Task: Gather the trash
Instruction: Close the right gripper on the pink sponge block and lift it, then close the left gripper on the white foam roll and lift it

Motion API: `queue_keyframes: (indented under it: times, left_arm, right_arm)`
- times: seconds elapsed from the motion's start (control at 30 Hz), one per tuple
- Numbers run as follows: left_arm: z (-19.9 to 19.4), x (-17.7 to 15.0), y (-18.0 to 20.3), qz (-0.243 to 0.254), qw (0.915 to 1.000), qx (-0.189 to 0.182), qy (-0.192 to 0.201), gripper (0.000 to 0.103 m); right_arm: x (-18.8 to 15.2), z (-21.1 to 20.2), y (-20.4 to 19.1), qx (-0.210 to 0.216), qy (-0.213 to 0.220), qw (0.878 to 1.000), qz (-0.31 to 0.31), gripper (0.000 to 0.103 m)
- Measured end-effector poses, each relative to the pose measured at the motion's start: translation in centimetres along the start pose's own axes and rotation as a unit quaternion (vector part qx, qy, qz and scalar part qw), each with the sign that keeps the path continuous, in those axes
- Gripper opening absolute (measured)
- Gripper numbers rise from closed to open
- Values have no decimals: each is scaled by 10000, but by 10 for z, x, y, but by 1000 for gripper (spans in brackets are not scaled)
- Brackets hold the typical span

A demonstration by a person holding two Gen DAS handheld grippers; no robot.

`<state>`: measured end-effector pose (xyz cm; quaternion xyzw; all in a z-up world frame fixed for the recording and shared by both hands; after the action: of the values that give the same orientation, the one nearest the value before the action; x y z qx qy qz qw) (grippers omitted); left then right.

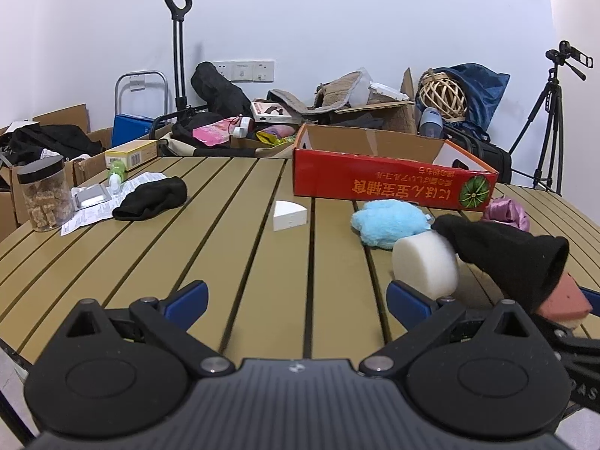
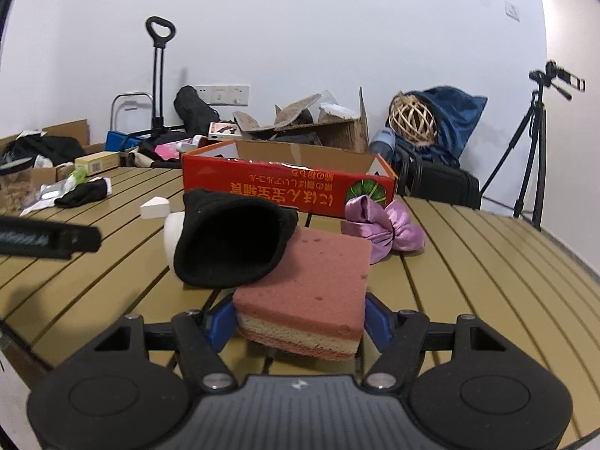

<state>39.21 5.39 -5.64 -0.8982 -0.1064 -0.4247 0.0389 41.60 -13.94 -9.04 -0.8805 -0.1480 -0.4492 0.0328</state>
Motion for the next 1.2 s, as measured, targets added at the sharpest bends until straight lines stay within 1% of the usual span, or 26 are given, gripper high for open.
queue_keyframes:
  times: [0.07, 0.2, 0.3, 0.47, 0.57, 0.7, 0.93, 1.1, 1.2]
  left_arm:
    - [0, -1, 4, 46, 10000, -11, -8, 103]
    - [2, -3, 15, 137, 9999, -82, -53, 103]
    - [3, -5, 23, 202, 9996, -178, -80, 103]
    - [2, -7, 35, 346, 9991, -227, -70, 103]
    - [1, -8, 39, 370, 9988, -307, -85, 103]
    - [0, -10, 42, 447, 9985, -295, -60, 103]
    - [1, -10, 41, 423, 9985, -326, -99, 103]
    - [2, -10, 48, 520, 9976, -427, -139, 103]
    - [5, -10, 55, 571, 9967, -550, -195, 103]
  right_arm:
    - [-4, -6, 2, -93, 0, 9999, -135, 69]
    - [-12, -12, 9, -514, 25, 9978, -419, 69]
    - [-17, -12, 17, -545, -36, 9977, -393, 69]
    - [-22, -17, 23, -352, -36, 9986, -395, 69]
    - [-22, -19, 25, -549, -11, 9974, -468, 69]
    - [-21, -19, 31, -784, -1, 9957, -484, 69]
    - [-21, -23, 40, -944, 77, 9945, -440, 69]
    - [-19, -23, 50, -1033, 84, 9942, -298, 69]
    - [-18, -25, 58, -1053, 116, 9942, -204, 69]
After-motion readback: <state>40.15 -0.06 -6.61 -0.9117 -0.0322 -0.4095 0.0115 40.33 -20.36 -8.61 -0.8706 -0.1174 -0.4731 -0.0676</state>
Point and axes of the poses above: each gripper's, at about its wrist camera, not at the fingertips, and z roughly the way its jaws point, y to its right, x to its top, the point moved 5 cm from there along z, roughly the way its jaws point, and after that the axes turned 11 degrees about -y, right-handed, at the moved point
